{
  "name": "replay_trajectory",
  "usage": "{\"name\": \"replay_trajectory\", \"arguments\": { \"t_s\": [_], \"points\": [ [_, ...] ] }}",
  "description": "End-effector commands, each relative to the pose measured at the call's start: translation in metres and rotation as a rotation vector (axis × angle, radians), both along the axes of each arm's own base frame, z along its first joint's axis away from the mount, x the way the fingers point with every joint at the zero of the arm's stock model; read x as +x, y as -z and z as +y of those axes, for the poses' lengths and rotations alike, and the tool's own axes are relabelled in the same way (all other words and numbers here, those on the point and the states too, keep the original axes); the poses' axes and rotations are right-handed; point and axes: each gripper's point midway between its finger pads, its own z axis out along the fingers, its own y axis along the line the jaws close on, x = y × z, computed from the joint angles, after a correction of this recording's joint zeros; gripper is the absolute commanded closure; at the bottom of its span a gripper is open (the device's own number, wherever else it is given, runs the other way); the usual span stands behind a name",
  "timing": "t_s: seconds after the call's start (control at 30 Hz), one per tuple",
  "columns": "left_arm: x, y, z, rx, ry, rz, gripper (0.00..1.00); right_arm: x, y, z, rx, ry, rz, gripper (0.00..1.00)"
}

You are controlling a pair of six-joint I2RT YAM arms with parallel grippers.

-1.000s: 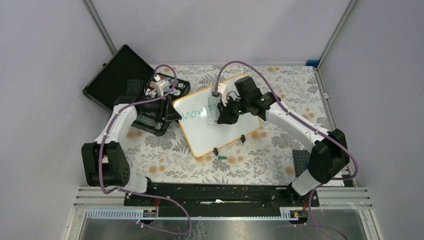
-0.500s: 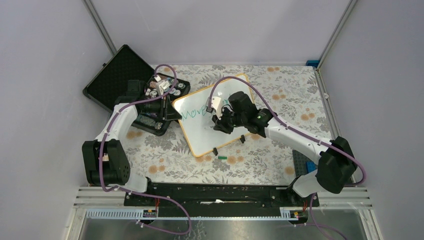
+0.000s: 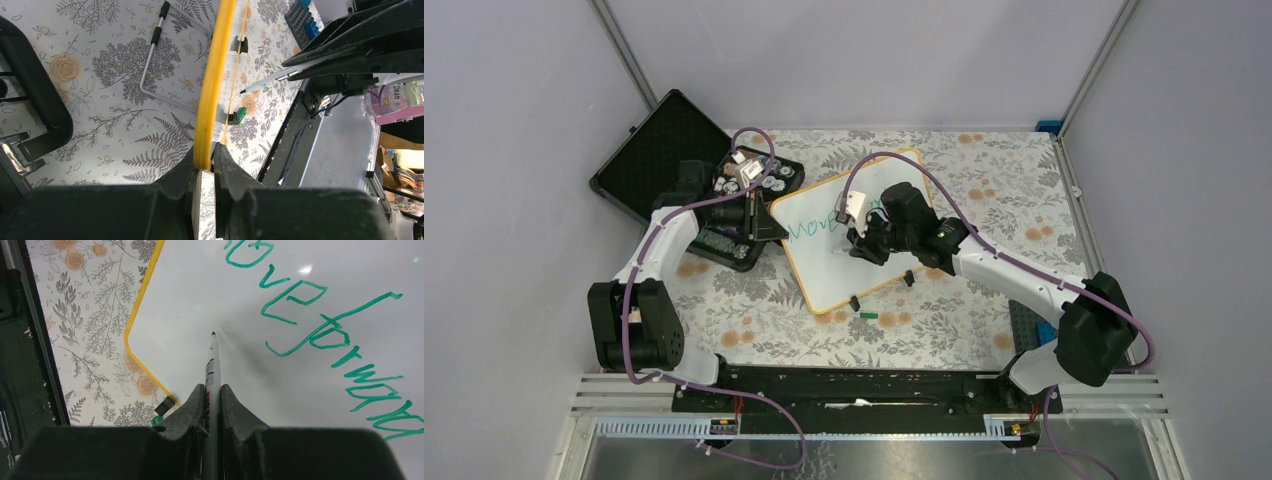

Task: Write a sentence on the whiteboard

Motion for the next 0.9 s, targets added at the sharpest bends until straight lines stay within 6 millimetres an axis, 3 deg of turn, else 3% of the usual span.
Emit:
{"name": "replay_trajectory", "arguments": {
  "t_s": [0.0,0.37,0.87],
  "points": [
    [0.014,0.002,0.008,0.083,-0.009,-0.133,1.0,0.015,-0.026,0.012,0.046,0.006,-0.064,1.0],
    [0.014,0.003,0.008,0.086,-0.008,-0.135,1.0,0.024,-0.014,0.011,0.007,0.028,-0.073,1.0],
    [0.015,0.007,0.009,0.097,-0.01,-0.131,1.0,0.008,0.014,0.002,-0.044,-0.014,-0.023,1.0]
  ]
}}
